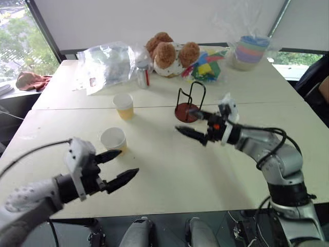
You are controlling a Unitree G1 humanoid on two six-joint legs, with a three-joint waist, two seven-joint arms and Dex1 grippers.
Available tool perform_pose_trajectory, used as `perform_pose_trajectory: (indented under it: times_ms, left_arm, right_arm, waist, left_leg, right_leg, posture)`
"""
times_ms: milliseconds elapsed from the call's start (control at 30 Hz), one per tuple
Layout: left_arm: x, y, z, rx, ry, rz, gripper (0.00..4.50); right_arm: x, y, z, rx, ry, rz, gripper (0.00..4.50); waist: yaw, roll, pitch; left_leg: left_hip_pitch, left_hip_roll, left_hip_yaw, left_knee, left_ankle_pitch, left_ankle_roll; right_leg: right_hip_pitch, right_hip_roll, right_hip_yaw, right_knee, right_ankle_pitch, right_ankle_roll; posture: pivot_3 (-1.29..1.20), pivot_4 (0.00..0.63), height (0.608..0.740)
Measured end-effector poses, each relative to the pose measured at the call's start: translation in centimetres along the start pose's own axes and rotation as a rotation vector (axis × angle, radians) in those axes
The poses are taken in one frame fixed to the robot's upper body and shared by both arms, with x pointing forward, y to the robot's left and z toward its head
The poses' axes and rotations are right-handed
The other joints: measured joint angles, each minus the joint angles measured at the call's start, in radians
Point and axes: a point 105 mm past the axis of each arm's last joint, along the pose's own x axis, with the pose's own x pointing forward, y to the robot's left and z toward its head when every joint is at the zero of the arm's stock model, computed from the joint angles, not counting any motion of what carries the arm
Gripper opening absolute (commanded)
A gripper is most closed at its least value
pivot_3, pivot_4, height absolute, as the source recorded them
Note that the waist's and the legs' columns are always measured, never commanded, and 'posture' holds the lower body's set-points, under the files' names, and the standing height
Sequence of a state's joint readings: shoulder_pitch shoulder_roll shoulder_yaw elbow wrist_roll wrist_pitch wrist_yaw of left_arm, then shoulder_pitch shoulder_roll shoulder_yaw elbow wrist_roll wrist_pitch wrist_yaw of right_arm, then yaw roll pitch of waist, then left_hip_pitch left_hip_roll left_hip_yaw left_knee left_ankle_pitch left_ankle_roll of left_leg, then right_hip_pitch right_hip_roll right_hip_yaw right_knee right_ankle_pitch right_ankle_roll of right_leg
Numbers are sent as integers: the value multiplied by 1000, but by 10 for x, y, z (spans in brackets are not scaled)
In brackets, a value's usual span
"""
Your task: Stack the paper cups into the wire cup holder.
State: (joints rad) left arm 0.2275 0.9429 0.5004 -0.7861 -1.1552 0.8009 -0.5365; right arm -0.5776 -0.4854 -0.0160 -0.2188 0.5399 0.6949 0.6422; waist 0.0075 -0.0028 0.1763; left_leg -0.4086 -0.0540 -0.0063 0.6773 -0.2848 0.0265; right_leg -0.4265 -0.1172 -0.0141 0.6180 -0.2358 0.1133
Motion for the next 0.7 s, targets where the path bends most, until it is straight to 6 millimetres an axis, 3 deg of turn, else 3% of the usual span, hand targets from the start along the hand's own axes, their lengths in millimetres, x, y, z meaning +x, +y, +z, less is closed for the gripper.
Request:
perform_pose_trajectory:
  times_ms: [67, 167, 367, 500, 600, 700]
  left_arm:
    - [-15, 13, 19, 45, 22, 28, 4500]
    - [-33, 25, 38, 36, 18, 46, 4500]
    - [-51, 31, 69, 44, -56, 38, 4500]
    - [-53, 34, 77, 67, -75, 53, 4500]
    - [-53, 38, 77, 83, -71, 75, 4500]
    - [-52, 39, 79, 105, -73, 90, 4500]
  right_arm:
    - [7, -21, 11, -64, -15, -102, 4421]
    - [15, -35, 14, -113, -12, -165, 4421]
    - [35, -41, -21, -109, 91, -186, 4421]
    - [38, -49, -18, -131, 112, -210, 4421]
    - [44, -50, -15, -134, 110, -217, 3552]
    - [49, -47, -18, -119, 116, -209, 2037]
  waist:
    - [-1, 1, 1]
    - [-4, 0, 0]
    - [-22, 1, 1]
    - [-29, 1, 1]
    - [-28, 1, 1]
    - [-27, 1, 1]
  left_leg:
    - [0, -1, 1, -2, 2, -3]
    - [0, -2, 1, -6, 3, -4]
    - [0, -1, 1, -12, 5, -7]
    - [0, -1, 1, -12, 5, -7]
    - [1, 0, 1, -13, 5, -8]
    - [0, 0, 1, -13, 6, -8]
  right_leg:
    - [0, 1, -1, 0, 0, 0]
    - [1, 2, -1, -1, 1, 2]
    - [-1, 3, -1, -2, 2, 3]
    - [-1, 3, -1, -2, 2, 3]
    - [-1, 4, -1, -1, 2, 3]
    - [-2, 4, 0, -1, 2, 3]
  posture:
    - [0, 150, 740]
    - [0, 150, 740]
    - [0, 150, 740]
    - [0, 150, 740]
    - [0, 150, 740]
    - [0, 150, 740]
